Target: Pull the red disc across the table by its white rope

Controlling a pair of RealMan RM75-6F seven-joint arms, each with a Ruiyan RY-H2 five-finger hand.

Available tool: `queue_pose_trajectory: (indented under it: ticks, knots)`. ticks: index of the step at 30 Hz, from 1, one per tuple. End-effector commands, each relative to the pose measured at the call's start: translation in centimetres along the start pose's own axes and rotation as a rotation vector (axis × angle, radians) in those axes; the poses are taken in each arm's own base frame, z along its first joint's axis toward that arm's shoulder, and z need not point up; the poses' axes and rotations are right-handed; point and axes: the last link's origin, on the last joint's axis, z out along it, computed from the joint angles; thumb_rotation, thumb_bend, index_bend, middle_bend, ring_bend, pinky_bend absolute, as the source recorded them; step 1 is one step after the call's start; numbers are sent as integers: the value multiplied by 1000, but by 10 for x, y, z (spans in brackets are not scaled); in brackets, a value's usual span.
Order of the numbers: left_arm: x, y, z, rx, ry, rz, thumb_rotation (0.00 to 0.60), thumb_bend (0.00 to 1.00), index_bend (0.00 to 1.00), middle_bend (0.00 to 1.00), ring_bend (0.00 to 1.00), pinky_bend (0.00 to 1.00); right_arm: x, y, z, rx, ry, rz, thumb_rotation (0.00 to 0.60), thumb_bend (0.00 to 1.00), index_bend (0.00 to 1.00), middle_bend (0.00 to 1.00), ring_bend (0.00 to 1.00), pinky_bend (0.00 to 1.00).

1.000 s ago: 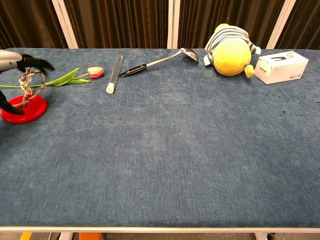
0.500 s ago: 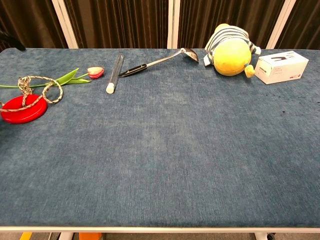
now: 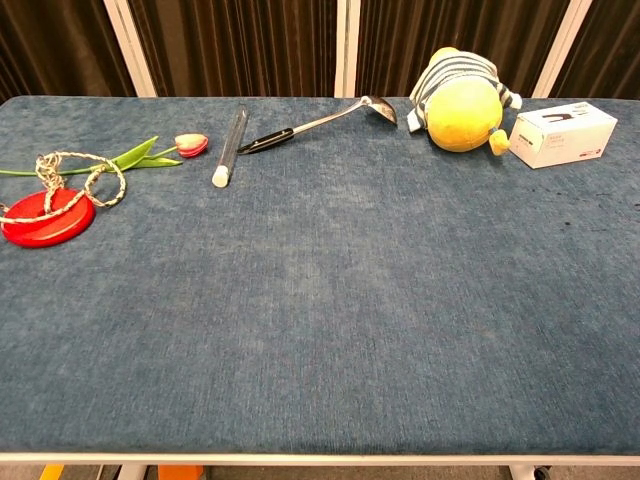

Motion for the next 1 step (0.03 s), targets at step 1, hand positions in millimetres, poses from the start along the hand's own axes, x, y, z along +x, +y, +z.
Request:
queue_pose_trajectory:
  ticks: [1]
  knots:
    - [-14, -2, -17, 12, 2, -39, 600, 26, 243, 182, 81, 231, -9, -2, -3, 14, 2, 9, 600, 268, 0, 0, 0, 0]
